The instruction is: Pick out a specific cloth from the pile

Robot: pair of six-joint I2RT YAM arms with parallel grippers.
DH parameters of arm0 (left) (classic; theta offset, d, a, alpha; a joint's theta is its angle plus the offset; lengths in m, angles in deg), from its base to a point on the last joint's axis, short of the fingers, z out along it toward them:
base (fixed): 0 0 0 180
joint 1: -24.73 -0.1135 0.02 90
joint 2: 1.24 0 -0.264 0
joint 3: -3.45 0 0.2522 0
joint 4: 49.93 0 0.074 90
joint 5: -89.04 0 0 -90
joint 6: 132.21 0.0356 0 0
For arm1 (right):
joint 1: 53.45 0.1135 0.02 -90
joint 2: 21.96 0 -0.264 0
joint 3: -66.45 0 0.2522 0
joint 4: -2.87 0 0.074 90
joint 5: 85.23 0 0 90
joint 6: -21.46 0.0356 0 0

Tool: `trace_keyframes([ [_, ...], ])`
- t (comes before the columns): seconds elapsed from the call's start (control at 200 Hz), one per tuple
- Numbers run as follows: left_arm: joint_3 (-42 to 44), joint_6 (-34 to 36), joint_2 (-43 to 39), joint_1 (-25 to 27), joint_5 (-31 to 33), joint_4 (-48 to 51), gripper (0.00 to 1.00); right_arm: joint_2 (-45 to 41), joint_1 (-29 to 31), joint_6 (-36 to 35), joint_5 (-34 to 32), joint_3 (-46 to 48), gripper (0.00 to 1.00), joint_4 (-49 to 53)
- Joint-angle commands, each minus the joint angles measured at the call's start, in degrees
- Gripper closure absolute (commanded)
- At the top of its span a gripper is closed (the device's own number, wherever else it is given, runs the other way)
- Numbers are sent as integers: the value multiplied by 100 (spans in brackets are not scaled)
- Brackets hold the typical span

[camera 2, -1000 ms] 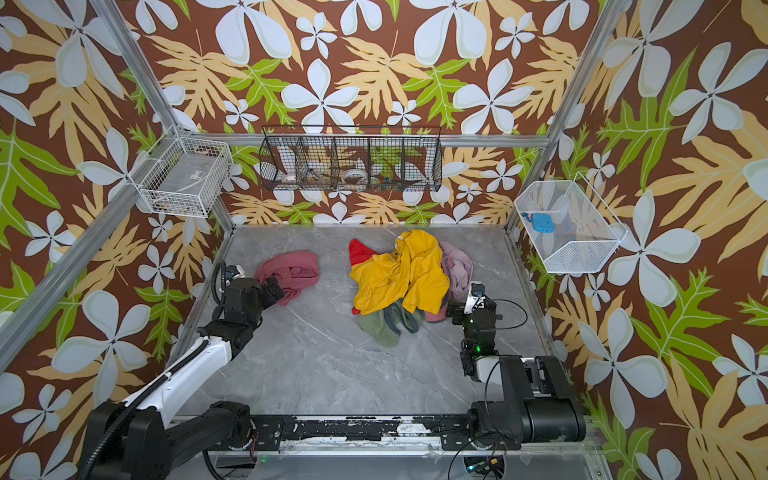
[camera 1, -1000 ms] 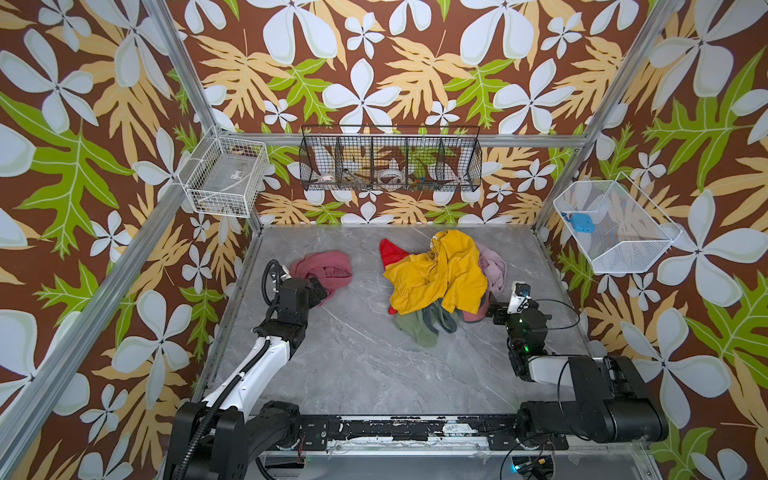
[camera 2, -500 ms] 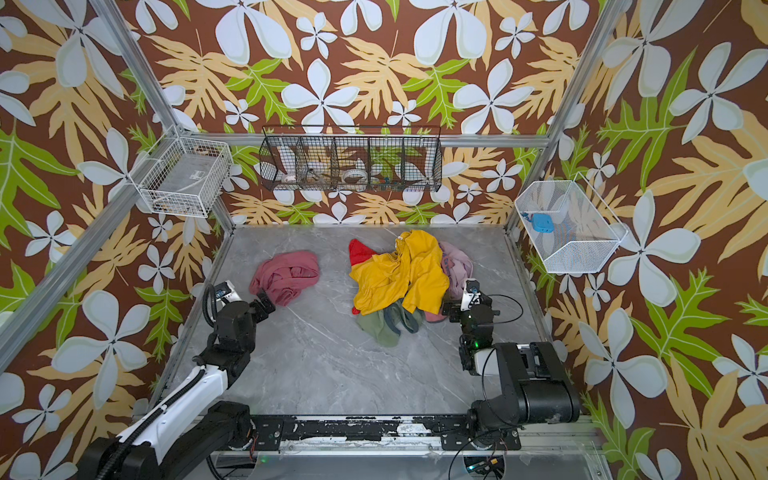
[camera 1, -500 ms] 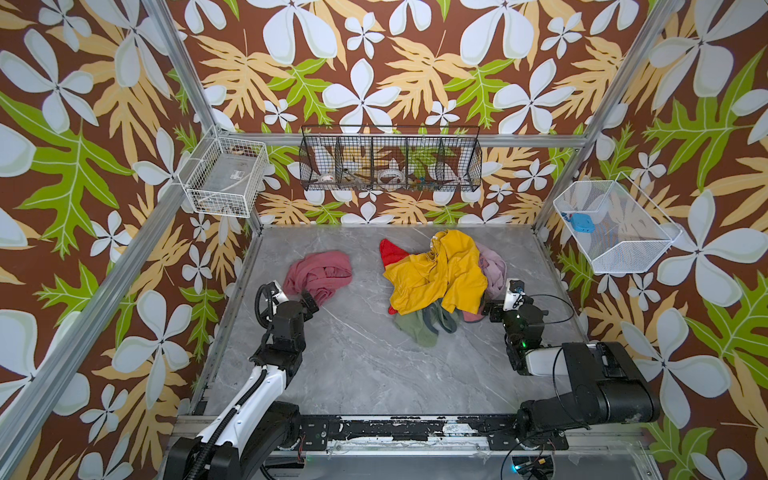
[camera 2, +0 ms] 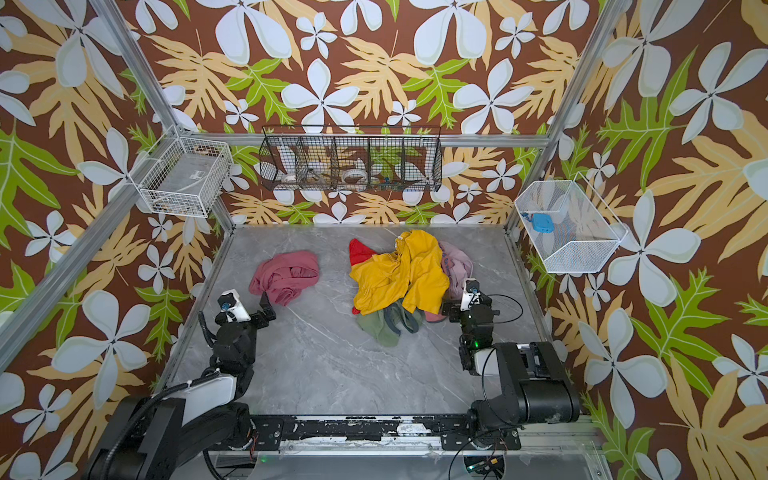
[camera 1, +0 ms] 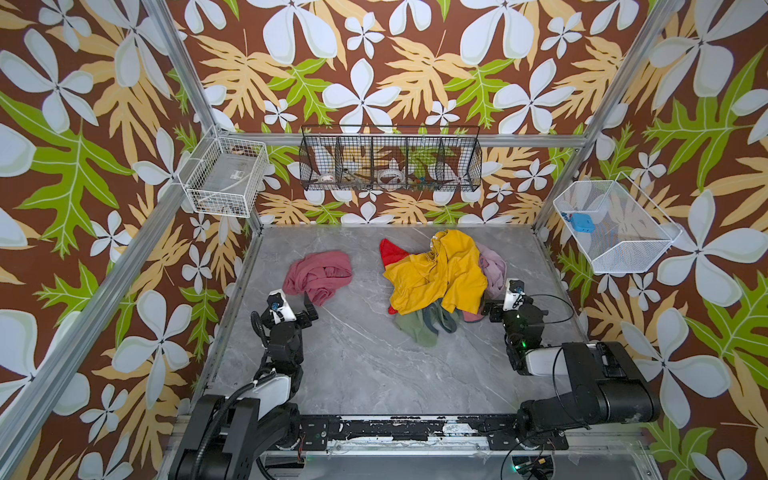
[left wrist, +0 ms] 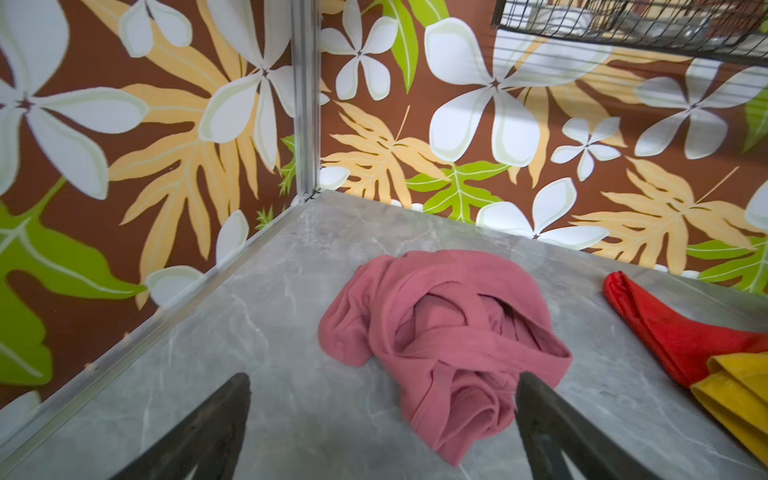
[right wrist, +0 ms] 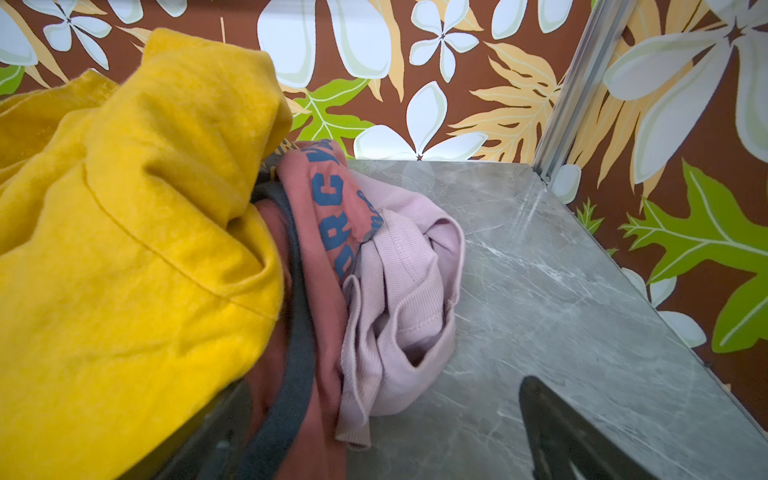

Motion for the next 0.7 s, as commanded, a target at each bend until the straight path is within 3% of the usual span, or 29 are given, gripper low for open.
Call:
trace_keyframes([
  [0.0,12,243,515,-47,-906,-1067,1,-3,1,-22,1,-12,0,-103],
  [0.105,145,229,1222,-56,-763,-2050,1,-3,3,-22,1,-7,0,-106],
  [0.18,-195,16,967,-108,-519,-922,0,-2,2,-22,-14,-11,0,-103],
  [0.24,-209,77,1178,-100,-501,-1295,0,-3,-3,-22,0,-12,0,-104],
  [0.3,-277,46,1036,-100,-499,-874,0,-1,-2,-22,-10,-12,1,-103],
  [0.696,-241,50,1122,-100,-518,-1122,0,6,3,-22,-2,-15,0,-100],
])
